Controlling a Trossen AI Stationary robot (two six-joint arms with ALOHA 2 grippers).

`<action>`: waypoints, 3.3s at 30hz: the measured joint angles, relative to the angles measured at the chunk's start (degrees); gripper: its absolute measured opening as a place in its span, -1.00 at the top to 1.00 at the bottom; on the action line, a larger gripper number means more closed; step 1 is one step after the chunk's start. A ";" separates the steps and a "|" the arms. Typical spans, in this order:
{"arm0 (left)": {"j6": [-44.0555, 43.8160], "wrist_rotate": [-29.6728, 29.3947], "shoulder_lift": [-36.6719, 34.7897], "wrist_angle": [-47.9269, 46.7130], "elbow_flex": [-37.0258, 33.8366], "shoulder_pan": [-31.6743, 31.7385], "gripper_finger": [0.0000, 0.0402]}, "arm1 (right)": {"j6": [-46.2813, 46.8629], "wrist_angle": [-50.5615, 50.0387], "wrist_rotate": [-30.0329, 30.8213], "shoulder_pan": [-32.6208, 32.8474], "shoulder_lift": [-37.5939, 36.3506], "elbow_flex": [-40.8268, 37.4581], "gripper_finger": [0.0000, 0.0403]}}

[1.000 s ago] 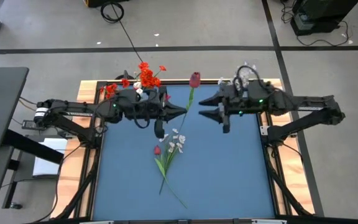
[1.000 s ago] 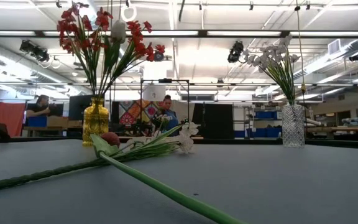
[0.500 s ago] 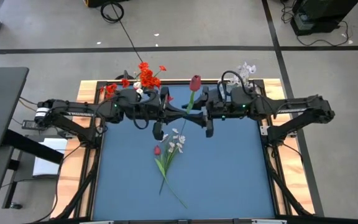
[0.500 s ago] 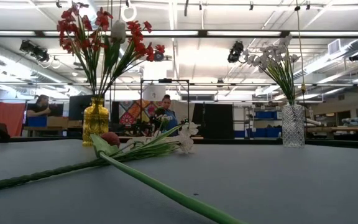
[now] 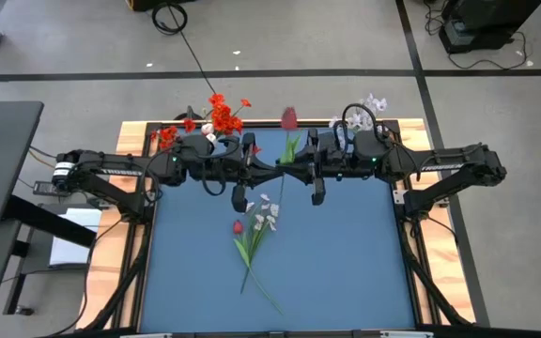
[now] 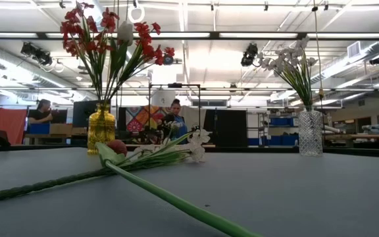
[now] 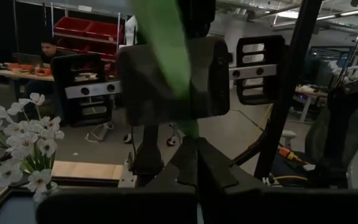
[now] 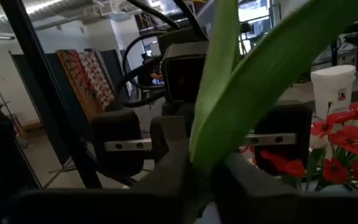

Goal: Sort flowers into vase by color
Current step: Put the left red flowers into the transparent flower vase

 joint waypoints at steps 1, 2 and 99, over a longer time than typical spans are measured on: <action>0.07 -0.12 0.00 -0.05 0.00 0.00 1.00 | 0.00 0.01 0.00 0.02 0.00 0.00 0.80; 0.07 -0.15 0.00 -0.10 0.00 0.00 1.00 | -0.03 0.02 0.05 0.10 0.00 0.00 0.88; -7.41 -6.81 -1.60 -20.67 0.00 1.22 0.48 | 13.45 -19.09 46.26 -22.93 -31.43 -43.79 0.35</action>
